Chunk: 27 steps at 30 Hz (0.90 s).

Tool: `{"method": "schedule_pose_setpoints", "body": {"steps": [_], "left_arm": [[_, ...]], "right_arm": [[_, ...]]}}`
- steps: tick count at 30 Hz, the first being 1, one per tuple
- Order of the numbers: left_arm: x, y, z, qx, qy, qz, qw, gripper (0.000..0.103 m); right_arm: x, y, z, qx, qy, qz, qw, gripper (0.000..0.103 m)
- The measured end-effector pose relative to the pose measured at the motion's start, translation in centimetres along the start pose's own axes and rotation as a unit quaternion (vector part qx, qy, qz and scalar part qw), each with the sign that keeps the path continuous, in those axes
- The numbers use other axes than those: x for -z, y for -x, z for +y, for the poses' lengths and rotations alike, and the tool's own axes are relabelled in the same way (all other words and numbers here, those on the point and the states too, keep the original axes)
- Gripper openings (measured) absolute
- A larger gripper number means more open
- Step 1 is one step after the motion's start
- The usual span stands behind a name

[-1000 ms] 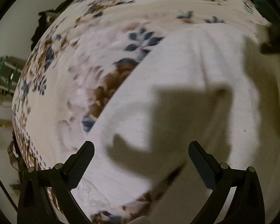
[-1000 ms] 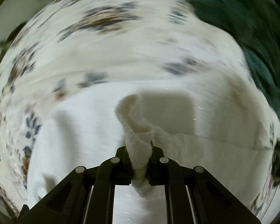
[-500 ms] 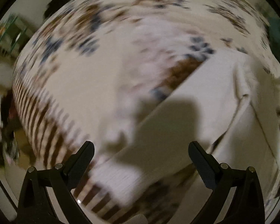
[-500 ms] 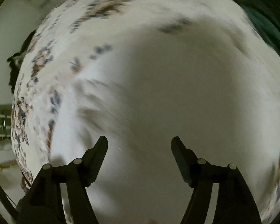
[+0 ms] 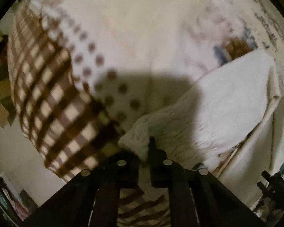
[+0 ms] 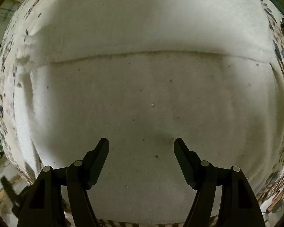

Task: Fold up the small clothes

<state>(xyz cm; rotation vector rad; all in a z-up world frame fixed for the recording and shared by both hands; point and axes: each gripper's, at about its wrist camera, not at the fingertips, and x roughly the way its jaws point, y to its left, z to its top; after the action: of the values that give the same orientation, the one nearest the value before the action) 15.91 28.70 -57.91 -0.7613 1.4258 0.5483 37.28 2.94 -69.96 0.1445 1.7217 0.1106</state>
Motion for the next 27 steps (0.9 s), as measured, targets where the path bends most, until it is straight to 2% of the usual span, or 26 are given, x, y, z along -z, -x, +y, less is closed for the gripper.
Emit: {"method": "schedule_pose_setpoints", "body": {"steps": [4,7,10,12,15,16,19,20,24,25,27], "left_arm": [[-3.1,4.4,2.4,0.007,0.029,-0.069,0.9972,0.004],[-7.7,6.3,5.0,-0.01,0.049,-0.11,0.9926,0.004],[-11.8,6.4,8.1,-0.006,0.073,-0.132,0.9886,0.004],[-14.1,5.9,9.8,0.022,0.093,-0.127,0.9873,0.007],[-14.5,6.0,11.7,0.069,0.129,-0.121,0.9818,0.01],[-13.9,6.0,12.6,0.097,0.147,-0.116,0.9775,0.02],[-11.8,5.1,13.5,0.145,0.19,-0.111,0.9646,0.073],[-10.7,4.0,13.6,0.165,0.212,-0.101,0.9579,0.073],[-8.9,-0.1,12.8,0.191,0.255,-0.05,0.9465,0.073],[-8.9,-0.6,12.5,0.19,0.262,-0.049,0.945,0.073],[-9.2,-0.5,11.5,0.174,0.274,-0.071,0.9431,0.072]], "right_arm": [[0.5,-0.2,0.5,-0.001,0.002,-0.006,1.0,0.073],[0.9,0.1,-0.1,-0.003,0.002,-0.014,1.0,0.073],[1.2,0.1,-0.5,-0.004,0.001,-0.019,1.0,0.073],[1.5,0.0,-0.8,-0.005,0.0,-0.022,1.0,0.073],[1.8,0.0,-1.1,-0.004,0.0,-0.024,1.0,0.073],[1.6,0.2,-1.3,-0.003,-0.001,-0.025,1.0,0.073],[2.2,-0.1,-2.0,-0.005,-0.01,-0.028,1.0,0.073],[2.3,-0.3,-2.1,-0.006,-0.013,-0.027,1.0,0.073],[2.6,-0.8,-2.3,-0.007,-0.027,-0.026,0.999,0.073],[1.5,-0.6,-2.0,-0.004,-0.027,-0.026,0.999,0.073],[1.5,-0.9,-1.8,0.013,-0.024,-0.033,0.999,0.073]]}}
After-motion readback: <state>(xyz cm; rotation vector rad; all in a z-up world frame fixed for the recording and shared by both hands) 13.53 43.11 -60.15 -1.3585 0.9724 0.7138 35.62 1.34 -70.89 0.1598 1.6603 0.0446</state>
